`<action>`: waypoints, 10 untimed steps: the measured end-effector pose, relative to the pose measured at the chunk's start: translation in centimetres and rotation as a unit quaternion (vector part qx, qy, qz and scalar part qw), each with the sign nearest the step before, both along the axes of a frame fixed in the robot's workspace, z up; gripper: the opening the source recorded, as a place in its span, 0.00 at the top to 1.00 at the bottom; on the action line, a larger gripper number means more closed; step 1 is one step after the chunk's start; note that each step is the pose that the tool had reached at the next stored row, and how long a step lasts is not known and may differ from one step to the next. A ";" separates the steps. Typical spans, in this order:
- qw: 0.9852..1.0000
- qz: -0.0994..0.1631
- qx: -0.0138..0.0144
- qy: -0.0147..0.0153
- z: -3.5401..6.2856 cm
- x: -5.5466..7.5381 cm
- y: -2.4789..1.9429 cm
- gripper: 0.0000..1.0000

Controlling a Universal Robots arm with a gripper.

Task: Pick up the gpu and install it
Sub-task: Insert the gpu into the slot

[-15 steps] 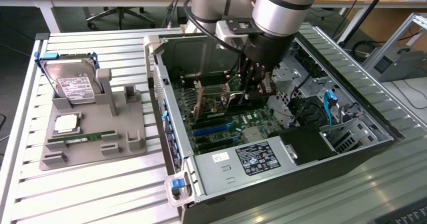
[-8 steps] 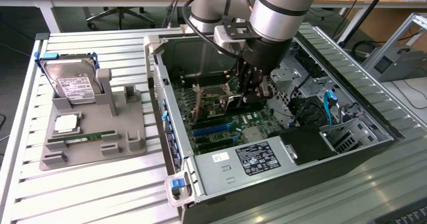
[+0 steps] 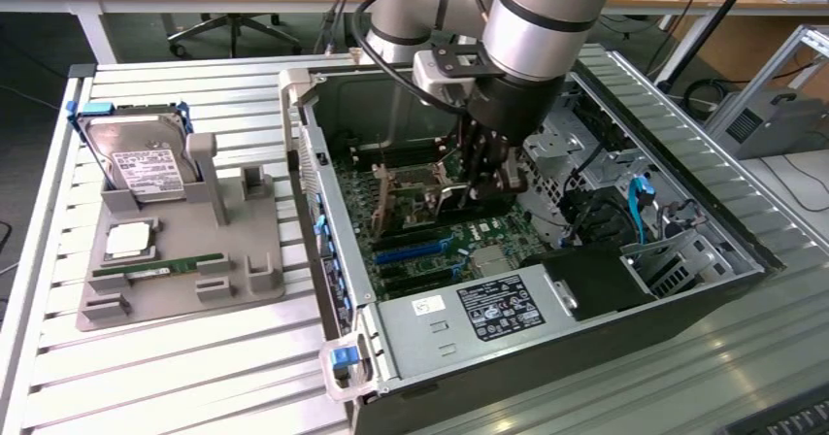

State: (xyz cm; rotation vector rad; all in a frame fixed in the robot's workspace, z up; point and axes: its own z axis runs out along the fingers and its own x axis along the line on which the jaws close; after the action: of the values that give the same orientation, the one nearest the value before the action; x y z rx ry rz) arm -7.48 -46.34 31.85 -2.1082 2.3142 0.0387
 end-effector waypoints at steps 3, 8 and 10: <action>1.000 0.000 0.000 0.000 -0.47 0.0 0.00 0.73; 1.000 0.000 0.000 0.000 -0.93 0.0 0.00 0.73; 1.000 0.000 0.006 -0.001 -0.94 0.0 -0.43 0.73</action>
State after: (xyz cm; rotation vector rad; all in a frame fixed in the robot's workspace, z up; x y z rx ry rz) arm -7.52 -46.77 30.91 -2.1024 2.3076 0.0508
